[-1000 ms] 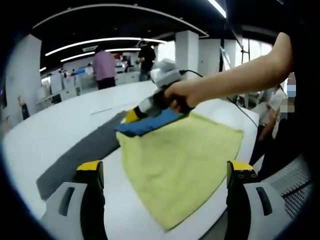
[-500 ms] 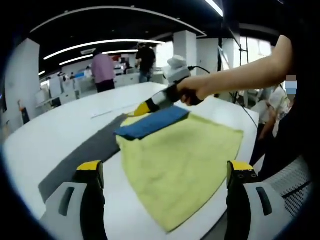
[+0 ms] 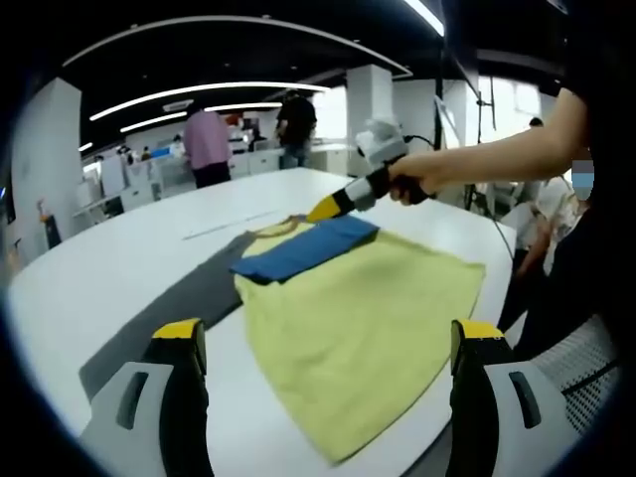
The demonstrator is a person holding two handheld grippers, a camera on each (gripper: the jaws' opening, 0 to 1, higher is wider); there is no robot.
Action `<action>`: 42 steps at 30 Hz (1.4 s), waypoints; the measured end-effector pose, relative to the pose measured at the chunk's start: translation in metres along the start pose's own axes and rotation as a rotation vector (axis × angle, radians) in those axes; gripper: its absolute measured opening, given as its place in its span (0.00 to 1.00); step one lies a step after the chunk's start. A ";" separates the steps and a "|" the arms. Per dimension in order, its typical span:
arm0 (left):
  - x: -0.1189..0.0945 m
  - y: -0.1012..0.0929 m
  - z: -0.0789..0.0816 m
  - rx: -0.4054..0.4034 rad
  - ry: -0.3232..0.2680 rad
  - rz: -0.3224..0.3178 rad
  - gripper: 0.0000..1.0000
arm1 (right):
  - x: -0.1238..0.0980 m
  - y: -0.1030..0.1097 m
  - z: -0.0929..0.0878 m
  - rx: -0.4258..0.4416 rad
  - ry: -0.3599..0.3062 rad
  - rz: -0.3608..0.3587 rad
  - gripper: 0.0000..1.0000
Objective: Fold the garment on the visible template until the final outline fits inside the template.
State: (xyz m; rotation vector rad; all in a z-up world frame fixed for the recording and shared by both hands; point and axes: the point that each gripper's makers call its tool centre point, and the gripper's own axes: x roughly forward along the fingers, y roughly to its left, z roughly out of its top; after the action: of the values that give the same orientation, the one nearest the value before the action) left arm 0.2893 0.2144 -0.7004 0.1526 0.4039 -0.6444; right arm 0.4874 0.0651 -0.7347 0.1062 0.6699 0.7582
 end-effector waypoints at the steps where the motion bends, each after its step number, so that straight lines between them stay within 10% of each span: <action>1: 0.000 -0.001 0.001 0.000 0.000 -0.001 0.99 | -0.005 -0.003 -0.001 0.000 -0.002 -0.003 0.73; 42: 0.003 -0.014 0.007 0.026 0.009 -0.023 0.99 | -0.089 -0.110 -0.062 -0.024 0.025 -0.206 0.32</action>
State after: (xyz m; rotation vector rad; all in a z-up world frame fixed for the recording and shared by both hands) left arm 0.2856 0.1999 -0.6955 0.1760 0.4065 -0.6716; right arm 0.4695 -0.0841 -0.7722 0.0053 0.6833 0.5705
